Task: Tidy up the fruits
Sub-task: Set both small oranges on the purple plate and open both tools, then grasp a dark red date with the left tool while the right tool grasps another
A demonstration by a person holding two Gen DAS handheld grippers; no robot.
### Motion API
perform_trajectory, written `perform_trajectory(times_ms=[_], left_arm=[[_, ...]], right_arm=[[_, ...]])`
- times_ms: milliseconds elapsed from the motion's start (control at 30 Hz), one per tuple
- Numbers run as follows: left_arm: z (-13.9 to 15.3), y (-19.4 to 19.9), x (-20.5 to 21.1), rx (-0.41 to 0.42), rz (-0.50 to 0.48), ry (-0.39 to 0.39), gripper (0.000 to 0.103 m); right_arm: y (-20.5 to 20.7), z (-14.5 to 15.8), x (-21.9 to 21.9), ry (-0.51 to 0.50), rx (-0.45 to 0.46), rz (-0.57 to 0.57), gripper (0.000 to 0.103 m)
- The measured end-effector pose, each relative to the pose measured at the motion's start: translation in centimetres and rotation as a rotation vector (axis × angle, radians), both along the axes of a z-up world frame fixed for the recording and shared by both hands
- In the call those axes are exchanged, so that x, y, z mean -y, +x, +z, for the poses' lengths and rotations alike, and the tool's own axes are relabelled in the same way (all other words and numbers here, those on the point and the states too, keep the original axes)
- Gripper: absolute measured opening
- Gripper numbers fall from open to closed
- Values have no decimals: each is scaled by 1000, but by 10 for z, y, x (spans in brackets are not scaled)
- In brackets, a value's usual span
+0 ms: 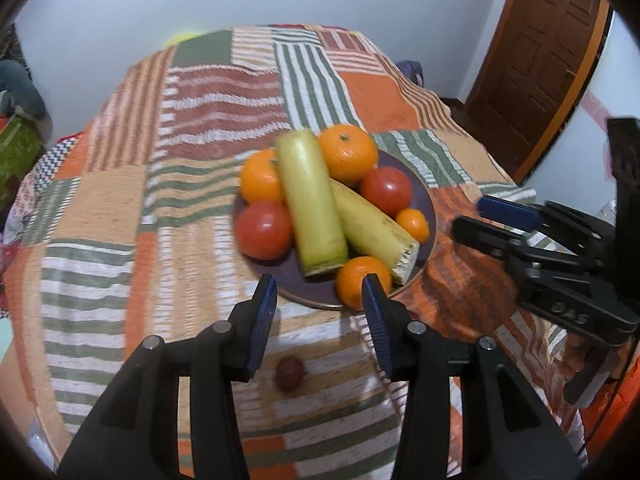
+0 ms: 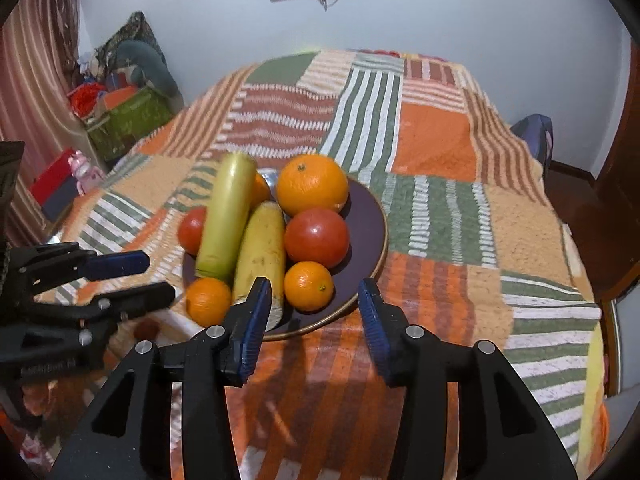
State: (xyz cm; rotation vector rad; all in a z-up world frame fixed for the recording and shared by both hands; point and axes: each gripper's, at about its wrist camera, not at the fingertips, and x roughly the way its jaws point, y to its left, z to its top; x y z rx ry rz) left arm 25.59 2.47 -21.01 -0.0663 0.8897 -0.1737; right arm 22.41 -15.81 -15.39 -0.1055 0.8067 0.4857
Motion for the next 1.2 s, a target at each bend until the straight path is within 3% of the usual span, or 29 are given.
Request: perform_trajectory(times_ms=[367,867,1000,1200], left_arm=[[7,-41,-33,8,64,31,48],[-41,-42,-23,-107,18,-13,47],[-48,-36,-17,-113,2,-3,40],[-58,-29,-15,-127,-8,-7,29]], right_arm=[[-38,13,-13,2,38,35,43],[-32,-33,-42,-75,-63,97,42],[-26,-42,-48,-93,-93,113,42],[-20,-54,-52,-98,-134,129,31]])
